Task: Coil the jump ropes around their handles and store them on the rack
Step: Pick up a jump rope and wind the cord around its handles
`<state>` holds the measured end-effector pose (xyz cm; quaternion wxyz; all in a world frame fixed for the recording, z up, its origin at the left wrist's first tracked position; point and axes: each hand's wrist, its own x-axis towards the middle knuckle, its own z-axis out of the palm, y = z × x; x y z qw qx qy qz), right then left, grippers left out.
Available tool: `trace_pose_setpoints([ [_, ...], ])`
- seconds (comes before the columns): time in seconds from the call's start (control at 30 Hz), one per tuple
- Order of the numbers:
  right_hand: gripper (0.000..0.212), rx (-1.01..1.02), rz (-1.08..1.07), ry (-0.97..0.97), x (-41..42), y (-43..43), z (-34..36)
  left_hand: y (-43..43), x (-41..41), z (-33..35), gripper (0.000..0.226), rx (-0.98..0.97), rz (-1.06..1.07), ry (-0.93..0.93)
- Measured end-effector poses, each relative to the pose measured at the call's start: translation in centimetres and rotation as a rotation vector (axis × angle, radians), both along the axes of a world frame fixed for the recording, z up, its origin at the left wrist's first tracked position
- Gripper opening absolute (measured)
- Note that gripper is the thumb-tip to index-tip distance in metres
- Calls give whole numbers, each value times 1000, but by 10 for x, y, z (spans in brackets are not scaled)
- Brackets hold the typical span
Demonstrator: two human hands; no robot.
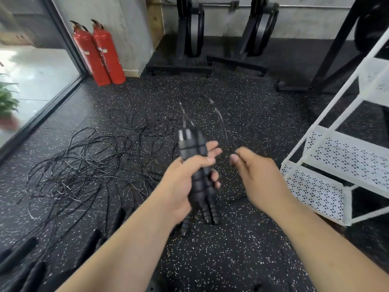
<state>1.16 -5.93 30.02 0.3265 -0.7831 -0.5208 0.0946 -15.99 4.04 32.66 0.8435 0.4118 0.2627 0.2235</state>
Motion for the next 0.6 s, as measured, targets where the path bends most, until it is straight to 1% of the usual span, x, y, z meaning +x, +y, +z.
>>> trace_pose_setpoints([
  [0.07,15,-97,27,9,-7,2,-9,-12,7,-8,52,29,-54,6],
  [0.1,13,-133,39,33,-9,3,-12,-16,9,-10,52,40,-66,19],
  [0.17,15,-156,55,50,-9,3,-15,-18,12,-14,51,32,-58,41],
  [0.27,14,-120,106,55,-4,4,-11,-9,12,-11,49,16,-40,11],
  [0.33,20,-108,123,80,3,3,-6,4,8,-5,46,32,-1,-24],
  [0.4,22,-103,118,109,10,1,1,19,2,1,45,12,71,-96],
  [0.5,23,-36,122,118,13,-2,9,31,-5,5,48,6,164,-207],
  [0.6,24,22,106,119,8,-1,8,25,-4,3,51,10,145,-196],
])
